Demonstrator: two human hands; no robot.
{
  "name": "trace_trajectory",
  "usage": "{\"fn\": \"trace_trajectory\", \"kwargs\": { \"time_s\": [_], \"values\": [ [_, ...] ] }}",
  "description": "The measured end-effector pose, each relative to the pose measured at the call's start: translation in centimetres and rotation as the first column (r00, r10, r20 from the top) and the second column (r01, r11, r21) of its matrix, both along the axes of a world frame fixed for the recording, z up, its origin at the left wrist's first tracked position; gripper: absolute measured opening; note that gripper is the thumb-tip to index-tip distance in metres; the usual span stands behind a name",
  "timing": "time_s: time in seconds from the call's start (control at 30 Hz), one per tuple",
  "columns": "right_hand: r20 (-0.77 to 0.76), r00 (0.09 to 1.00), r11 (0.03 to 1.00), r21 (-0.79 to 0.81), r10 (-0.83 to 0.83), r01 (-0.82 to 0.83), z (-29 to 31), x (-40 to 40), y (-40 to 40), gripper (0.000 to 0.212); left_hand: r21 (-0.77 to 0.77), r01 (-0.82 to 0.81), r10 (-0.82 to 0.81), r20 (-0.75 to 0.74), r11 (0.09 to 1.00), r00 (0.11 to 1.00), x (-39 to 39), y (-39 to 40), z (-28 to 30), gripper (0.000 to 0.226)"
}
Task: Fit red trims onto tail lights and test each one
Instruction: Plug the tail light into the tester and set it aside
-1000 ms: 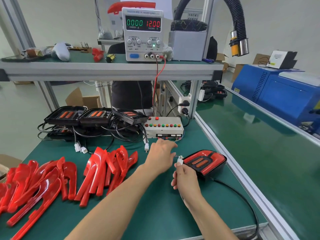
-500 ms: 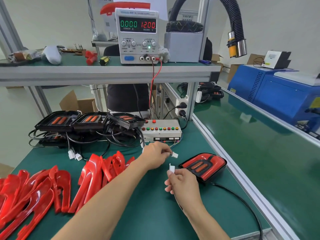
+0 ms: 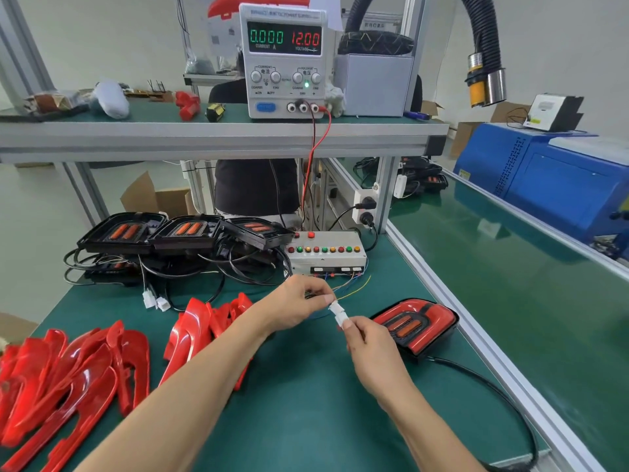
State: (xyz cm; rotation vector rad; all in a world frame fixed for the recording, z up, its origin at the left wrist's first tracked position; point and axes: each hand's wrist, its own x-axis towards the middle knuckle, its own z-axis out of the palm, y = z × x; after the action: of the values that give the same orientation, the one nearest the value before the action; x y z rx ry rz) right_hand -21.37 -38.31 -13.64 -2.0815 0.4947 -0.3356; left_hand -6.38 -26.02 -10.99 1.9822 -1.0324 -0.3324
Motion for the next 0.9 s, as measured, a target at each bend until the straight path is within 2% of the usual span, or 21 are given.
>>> {"fn": "trace_trajectory", "kwargs": {
  "time_s": [0.17, 0.47, 0.9],
  "values": [
    [-0.013, 0.999, 0.998, -0.026, 0.052, -0.053, 0.06, 0.01, -0.27, 0.033, -0.005, 0.006, -0.006, -0.008, 1.000, 1.000, 0.19, 0.06, -0.27, 0.022],
    [-0.003, 1.000, 0.992, -0.127, 0.018, -0.018, 0.26, -0.04, -0.21, 0.041, 0.016, 0.044, -0.044, 0.014, 0.999, 0.999, -0.04, 0.06, -0.18, 0.018],
    [0.000, 1.000, 0.993, -0.117, 0.000, 0.000, 0.16, -0.01, 0.17, 0.034, 0.061, 0.068, -0.059, -0.145, 0.996, 0.988, -0.15, 0.27, -0.07, 0.019]
  ]
}}
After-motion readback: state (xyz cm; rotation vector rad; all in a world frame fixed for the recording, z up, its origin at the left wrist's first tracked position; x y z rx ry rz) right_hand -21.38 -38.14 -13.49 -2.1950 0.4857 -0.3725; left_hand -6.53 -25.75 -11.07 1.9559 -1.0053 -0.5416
